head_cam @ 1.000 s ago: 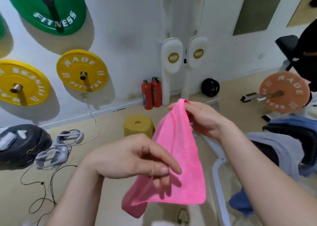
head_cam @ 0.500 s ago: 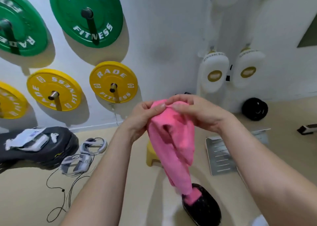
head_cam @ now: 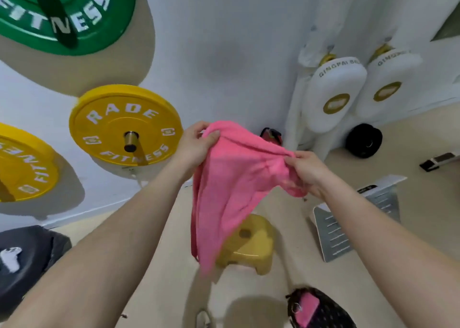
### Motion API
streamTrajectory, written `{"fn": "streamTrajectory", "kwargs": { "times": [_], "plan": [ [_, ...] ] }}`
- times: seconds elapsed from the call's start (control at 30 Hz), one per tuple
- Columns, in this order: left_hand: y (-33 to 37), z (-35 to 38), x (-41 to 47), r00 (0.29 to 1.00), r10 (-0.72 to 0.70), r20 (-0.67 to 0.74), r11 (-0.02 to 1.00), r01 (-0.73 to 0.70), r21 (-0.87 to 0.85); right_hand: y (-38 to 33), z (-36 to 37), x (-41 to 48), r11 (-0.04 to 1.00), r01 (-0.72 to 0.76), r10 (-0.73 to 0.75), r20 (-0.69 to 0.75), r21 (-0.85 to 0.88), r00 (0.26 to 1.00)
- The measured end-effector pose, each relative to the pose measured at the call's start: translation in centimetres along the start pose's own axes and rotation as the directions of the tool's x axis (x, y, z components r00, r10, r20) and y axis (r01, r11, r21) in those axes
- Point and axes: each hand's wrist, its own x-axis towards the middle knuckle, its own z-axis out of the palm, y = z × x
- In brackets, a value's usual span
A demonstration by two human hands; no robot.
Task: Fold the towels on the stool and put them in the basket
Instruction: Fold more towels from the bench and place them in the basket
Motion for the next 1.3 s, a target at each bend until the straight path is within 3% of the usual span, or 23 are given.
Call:
{"fn": "streamTrajectory", "kwargs": {
  "times": [0.07,0.13,0.23,0.37,0.47,0.67,0.9,1.13,1.3],
  "plan": [
    [-2.8,-1.4,2.4,0.999,-0.002,0.041,1.0,0.0,0.028,-1.5,1.9,1.7,1.0,0.014,-0.014,-0.02,0.028,1.0],
    [-4.3,-2.7,4.4,0.996,0.007,0.086,0.998,-0.013,0.061,-2.4,3.9,2.2,0.997,0.058,-0.056,0.027,-0.054,0.998],
    [-6.4,-5.2,6.6,0.992,0.004,0.128,0.992,-0.021,0.127,-2.4,7.3,2.3,0.993,0.09,-0.07,0.234,-0.076,0.97],
    [-8.5,-8.1,7.5,0.994,0.001,0.11,0.984,-0.021,0.175,-0.8,12.3,2.2,0.997,0.075,-0.057,0.51,-0.014,0.858],
    [-9.3,-9.2,7.4,0.993,0.042,0.112,0.978,-0.064,0.197,0.9,15.7,2.2,0.995,0.084,-0.104,0.589,0.062,0.801],
    [-12.4,-9.1,9.3,0.979,0.146,0.145,0.954,-0.178,0.24,6.3,20.4,4.7,0.922,0.056,-0.237,0.444,0.384,0.864],
    [-25.4,0.7,12.2,0.9,0.243,0.363,0.819,-0.391,0.42,20.3,18.4,12.0,0.905,-0.05,-0.043,0.208,0.422,0.977],
    [-47.1,18.3,11.6,0.802,0.318,0.506,0.778,-0.526,0.344,41.5,11.4,20.4,0.974,-0.152,0.173,-0.111,0.171,0.979],
    [-57.3,27.7,9.4,0.823,0.274,0.498,0.847,-0.451,0.28,52.7,7.3,26.6,0.963,-0.269,0.261,-0.262,0.007,0.929]
  ]
}}
